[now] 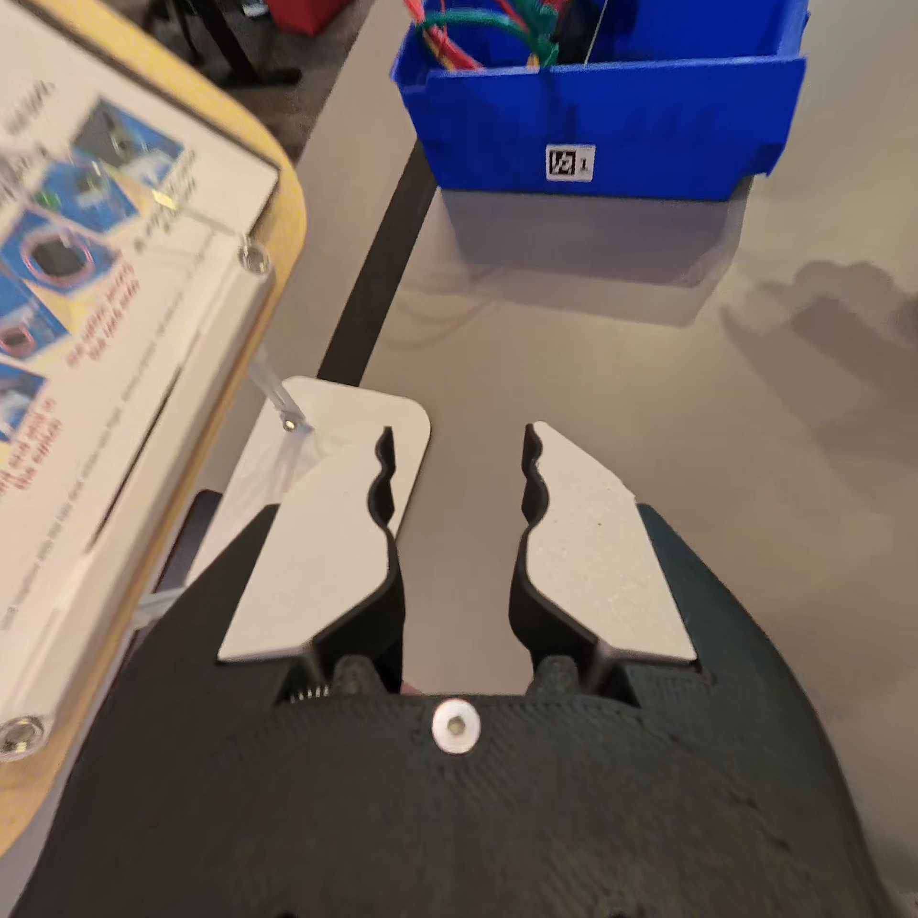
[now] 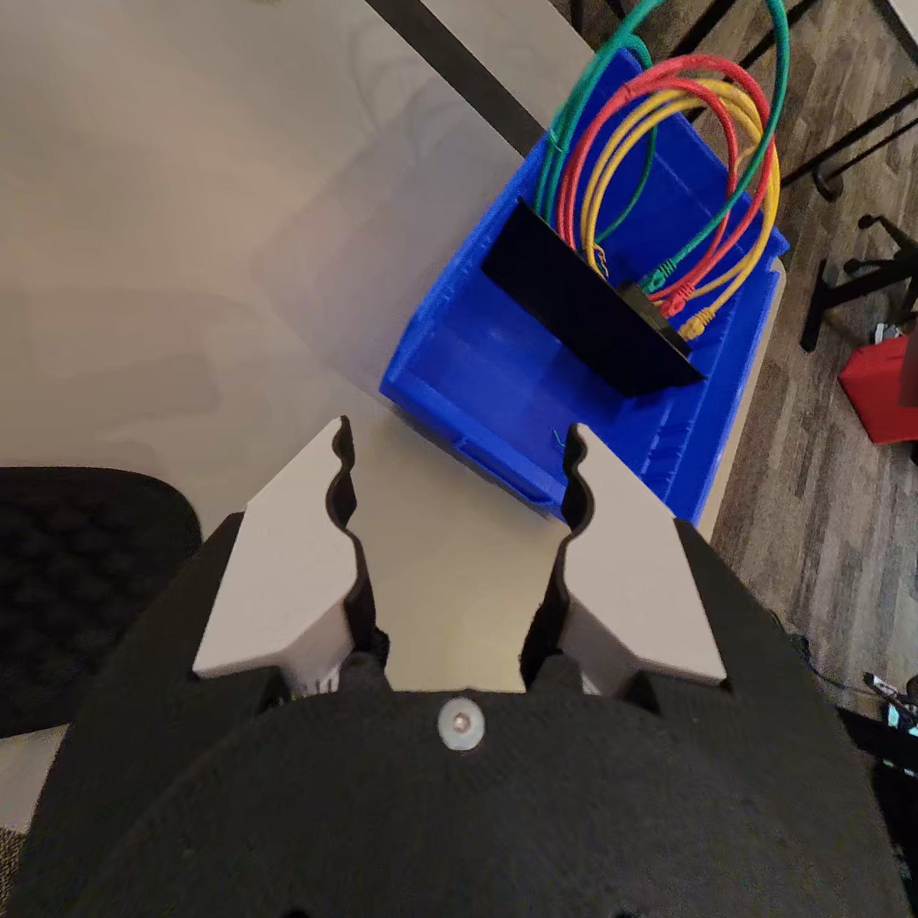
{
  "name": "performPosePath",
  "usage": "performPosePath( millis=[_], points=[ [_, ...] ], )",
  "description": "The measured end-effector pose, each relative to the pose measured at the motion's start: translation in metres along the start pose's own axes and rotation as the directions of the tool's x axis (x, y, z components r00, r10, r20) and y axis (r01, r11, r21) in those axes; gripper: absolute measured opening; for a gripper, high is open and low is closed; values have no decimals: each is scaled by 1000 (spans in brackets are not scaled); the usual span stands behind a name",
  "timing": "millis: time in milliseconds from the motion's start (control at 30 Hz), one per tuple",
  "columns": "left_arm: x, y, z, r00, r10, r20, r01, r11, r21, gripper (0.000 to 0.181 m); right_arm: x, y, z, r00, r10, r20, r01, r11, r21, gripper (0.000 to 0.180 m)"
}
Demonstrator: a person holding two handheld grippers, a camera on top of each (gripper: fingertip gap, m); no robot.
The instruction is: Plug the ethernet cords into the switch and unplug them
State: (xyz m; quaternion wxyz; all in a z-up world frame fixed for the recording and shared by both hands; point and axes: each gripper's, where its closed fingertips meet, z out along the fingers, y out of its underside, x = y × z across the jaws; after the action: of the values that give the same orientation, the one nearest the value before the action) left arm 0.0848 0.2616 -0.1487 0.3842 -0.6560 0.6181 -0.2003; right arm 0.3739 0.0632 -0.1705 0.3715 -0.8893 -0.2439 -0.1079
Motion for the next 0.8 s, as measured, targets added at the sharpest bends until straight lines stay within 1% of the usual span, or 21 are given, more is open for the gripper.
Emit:
performPosePath(
  millis=[100,200,300,433,633,800],
  points=[
    [2,-23,-4,994,58,97,-60,998,21,56,-17,-13,-7,999,-32,12,32,999,44,85],
    [-11,-32,-4,958,85,274,-87,996,-7,65,-27,-26,-14,997,-74,-5,74,995,67,87],
    [-17,-20,-8,913,97,397,-70,994,-82,77,-44,-41,-14,993,-115,8,113,987,110,89],
    [-18,7,-30,842,102,530,-25,988,-151,84,-64,-61,-6,990,-143,1,141,976,165,98],
    [-11,52,-59,800,24,599,88,984,-157,87,-84,-79,5,985,-170,10,165,965,204,100],
    [-6,71,-73,789,-16,614,132,981,-143,88,-82,-79,2,986,-165,3,161,964,211,100]
  ],
)
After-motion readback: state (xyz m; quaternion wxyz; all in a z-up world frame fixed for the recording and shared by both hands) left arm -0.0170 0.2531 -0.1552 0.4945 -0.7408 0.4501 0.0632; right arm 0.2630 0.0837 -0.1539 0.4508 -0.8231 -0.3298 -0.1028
